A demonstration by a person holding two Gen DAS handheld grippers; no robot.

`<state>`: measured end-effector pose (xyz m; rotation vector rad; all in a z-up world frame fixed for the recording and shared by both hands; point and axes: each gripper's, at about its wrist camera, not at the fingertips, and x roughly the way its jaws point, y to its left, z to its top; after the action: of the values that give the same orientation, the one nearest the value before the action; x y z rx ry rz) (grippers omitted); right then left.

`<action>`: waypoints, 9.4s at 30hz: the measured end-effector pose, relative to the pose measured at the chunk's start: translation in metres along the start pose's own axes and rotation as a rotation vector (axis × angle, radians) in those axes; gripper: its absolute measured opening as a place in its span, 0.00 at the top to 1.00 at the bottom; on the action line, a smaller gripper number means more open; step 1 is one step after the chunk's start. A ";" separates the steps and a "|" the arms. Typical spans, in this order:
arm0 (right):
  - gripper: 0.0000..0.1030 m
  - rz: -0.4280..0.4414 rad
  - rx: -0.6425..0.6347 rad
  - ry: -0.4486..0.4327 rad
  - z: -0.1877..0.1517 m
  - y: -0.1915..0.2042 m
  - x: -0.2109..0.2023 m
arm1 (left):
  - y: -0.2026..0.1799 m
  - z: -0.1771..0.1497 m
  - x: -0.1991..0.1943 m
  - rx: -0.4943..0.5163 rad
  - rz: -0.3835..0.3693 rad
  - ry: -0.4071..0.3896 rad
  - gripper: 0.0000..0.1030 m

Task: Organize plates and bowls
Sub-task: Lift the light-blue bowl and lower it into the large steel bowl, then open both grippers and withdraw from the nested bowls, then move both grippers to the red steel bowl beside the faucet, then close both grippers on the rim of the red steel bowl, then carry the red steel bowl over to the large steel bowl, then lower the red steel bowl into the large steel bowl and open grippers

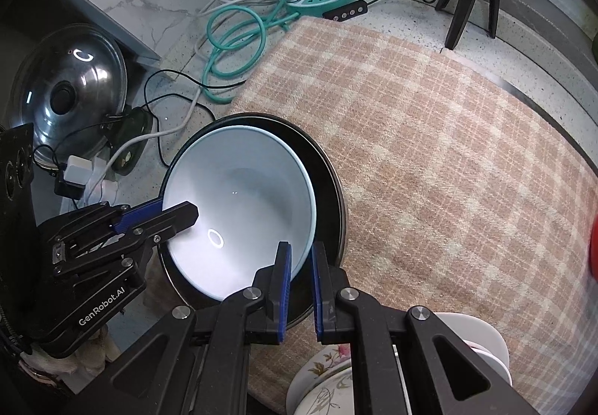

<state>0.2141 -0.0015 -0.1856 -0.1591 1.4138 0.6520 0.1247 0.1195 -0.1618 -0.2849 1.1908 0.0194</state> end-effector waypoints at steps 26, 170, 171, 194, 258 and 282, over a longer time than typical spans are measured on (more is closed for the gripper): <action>0.85 -0.009 -0.018 0.014 0.000 0.003 0.002 | -0.005 0.004 0.002 0.025 0.008 0.024 0.79; 0.92 -0.021 0.435 -0.517 -0.082 -0.325 -0.168 | -0.305 0.097 0.039 0.143 -0.176 -0.101 0.93; 0.92 -0.016 0.424 -0.524 -0.080 -0.318 -0.171 | -0.300 0.097 0.033 0.136 -0.175 -0.112 0.93; 0.92 0.110 0.143 -0.479 -0.025 -0.119 -0.130 | -0.117 0.037 -0.063 -0.097 -0.041 -0.249 0.93; 0.92 0.122 0.008 -0.259 -0.005 -0.014 -0.023 | -0.003 -0.010 -0.039 -0.290 -0.003 -0.139 0.93; 0.89 0.137 0.025 -0.217 -0.012 -0.018 -0.013 | -0.001 -0.016 -0.029 -0.293 -0.033 -0.100 0.93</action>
<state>0.2132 -0.0264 -0.1802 0.0282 1.2298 0.7415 0.0998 0.1192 -0.1404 -0.5554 1.0824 0.1785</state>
